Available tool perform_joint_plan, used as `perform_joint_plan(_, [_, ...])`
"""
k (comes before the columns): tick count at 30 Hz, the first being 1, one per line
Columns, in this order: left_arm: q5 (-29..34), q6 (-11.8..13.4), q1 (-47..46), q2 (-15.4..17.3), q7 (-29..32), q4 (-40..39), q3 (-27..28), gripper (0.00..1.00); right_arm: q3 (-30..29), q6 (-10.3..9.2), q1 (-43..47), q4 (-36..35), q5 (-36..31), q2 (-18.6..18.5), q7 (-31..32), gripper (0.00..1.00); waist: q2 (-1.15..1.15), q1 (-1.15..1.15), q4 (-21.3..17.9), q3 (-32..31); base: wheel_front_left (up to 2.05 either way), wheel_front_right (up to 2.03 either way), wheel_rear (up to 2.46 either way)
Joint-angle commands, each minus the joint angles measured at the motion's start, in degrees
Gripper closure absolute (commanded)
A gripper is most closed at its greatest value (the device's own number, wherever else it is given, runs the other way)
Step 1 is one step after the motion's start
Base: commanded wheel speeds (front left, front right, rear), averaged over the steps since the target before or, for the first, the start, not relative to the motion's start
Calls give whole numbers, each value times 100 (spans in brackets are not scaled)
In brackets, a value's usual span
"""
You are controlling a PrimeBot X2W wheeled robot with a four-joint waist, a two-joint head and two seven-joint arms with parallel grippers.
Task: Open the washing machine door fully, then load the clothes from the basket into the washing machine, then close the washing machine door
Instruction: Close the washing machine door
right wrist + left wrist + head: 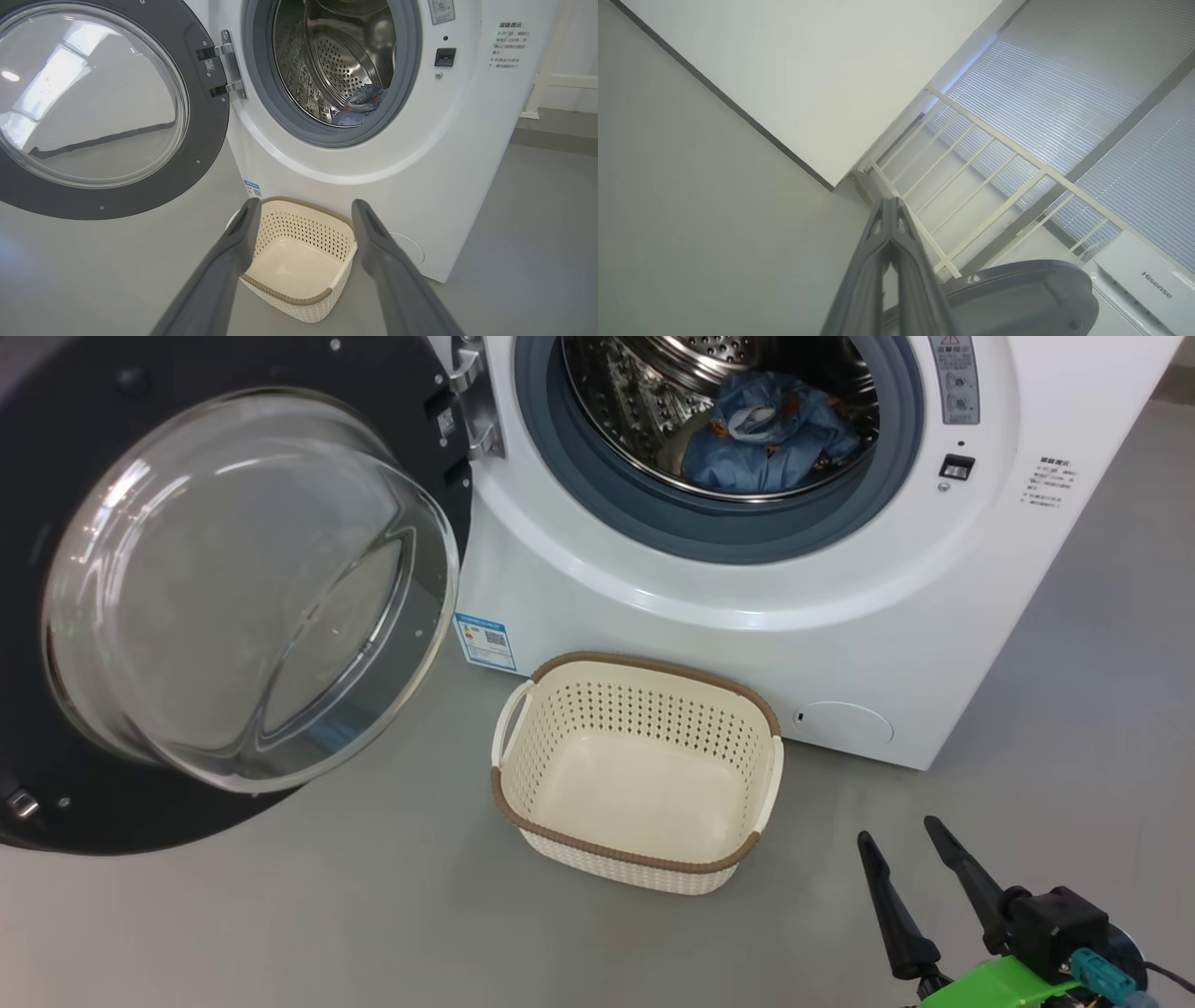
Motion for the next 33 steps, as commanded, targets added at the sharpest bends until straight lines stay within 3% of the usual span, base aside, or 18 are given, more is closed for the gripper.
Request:
perform_joint_plan(1, [-60, 18, -241, 364, 46, -77, 175, 100, 112, 53, -56, -179, -33, -67, 18, 0, 0, 0, -35, 48, 0, 0, 0])
perform_joint_plan(9, [-1069, 92, -1069, 720, 841, 1092, 471, 100, 71, 53, -67, -403, -68, -209, 207, 0, 0, 0, -119, 294, 0, 0, 0])
perform_joint_plan(16, [-1612, -36, -1316, 972, 1485, 1819, 607, 100, 58, 53, -70, -608, -91, -336, 378, 0, 0, 0, -248, 473, 0, 0, 0])
perform_joint_plan(33, [-2202, -77, -1590, 1218, 2632, 2266, 543, 100, 43, 53, -83, -1036, -153, -544, 739, 0, 0, 0, -371, 796, 0, 0, 0])
